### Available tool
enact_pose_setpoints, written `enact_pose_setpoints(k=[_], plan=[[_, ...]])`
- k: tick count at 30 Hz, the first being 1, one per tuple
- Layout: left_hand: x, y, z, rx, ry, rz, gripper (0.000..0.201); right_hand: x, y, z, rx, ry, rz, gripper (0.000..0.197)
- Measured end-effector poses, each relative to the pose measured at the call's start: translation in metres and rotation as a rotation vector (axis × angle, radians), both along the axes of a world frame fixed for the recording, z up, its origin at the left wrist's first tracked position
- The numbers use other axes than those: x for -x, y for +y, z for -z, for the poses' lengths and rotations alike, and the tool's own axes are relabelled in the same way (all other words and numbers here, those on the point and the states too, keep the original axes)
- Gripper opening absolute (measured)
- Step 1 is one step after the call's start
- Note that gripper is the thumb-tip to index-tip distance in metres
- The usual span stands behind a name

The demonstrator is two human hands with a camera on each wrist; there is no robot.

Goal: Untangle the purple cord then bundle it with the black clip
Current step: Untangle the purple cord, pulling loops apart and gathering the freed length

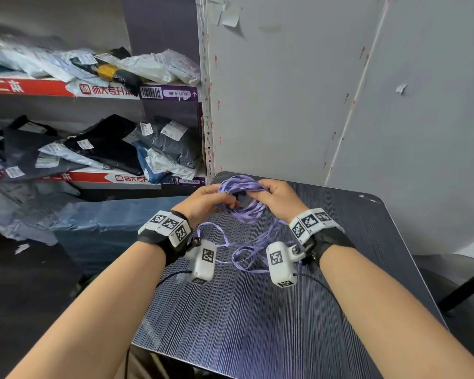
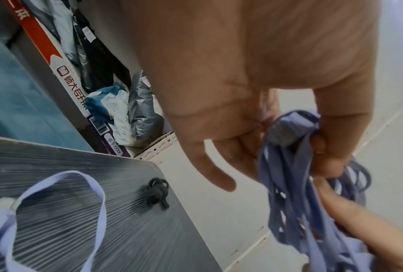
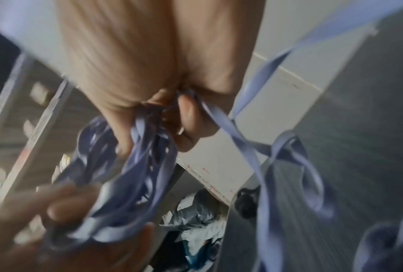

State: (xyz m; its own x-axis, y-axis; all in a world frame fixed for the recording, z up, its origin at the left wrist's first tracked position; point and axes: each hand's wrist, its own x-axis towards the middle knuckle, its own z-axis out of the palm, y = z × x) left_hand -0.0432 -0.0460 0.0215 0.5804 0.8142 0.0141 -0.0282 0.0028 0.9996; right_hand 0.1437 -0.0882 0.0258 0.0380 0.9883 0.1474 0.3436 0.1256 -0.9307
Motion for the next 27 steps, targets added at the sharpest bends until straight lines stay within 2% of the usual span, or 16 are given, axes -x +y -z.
enact_pose_setpoints(k=[2,3,6,9,13,17,19,21,23,27], plan=[[0.0,-0.003,-0.003,-0.013,0.024,0.059,0.005,-0.003,0.002,0.001,-0.026,-0.142,0.041,0.013],[-0.001,-0.005,-0.005,-0.032,0.039,0.09,0.002,-0.004,0.003,0.002,-0.025,-0.161,0.056,0.014],[-0.008,-0.014,-0.014,-0.14,0.115,0.161,0.011,-0.005,0.003,0.001,-0.001,-0.178,0.08,0.025],[-0.017,-0.019,-0.02,-0.172,0.119,0.145,0.014,0.003,0.004,-0.001,-0.02,-0.236,0.031,0.025],[-0.014,-0.016,-0.023,-0.086,0.08,0.263,0.023,0.007,0.005,-0.003,-0.082,-0.49,0.034,0.024],[-0.007,-0.01,-0.025,0.124,0.003,0.36,0.044,0.005,0.001,-0.005,-0.113,-0.514,0.016,0.022],[-0.007,-0.013,-0.028,0.1,0.082,0.413,0.042,0.009,-0.001,-0.007,-0.124,-0.608,-0.017,0.021],[-0.01,-0.018,-0.032,0.016,0.243,0.41,0.03,0.012,-0.002,-0.008,-0.17,-0.718,-0.045,0.022],[-0.013,-0.02,-0.033,-0.05,0.288,0.348,0.029,0.008,-0.002,-0.008,-0.222,-0.675,-0.015,0.025],[-0.019,-0.02,-0.026,-0.082,0.182,0.234,0.033,0.002,0.0,-0.003,-0.208,-0.311,0.071,0.026]])
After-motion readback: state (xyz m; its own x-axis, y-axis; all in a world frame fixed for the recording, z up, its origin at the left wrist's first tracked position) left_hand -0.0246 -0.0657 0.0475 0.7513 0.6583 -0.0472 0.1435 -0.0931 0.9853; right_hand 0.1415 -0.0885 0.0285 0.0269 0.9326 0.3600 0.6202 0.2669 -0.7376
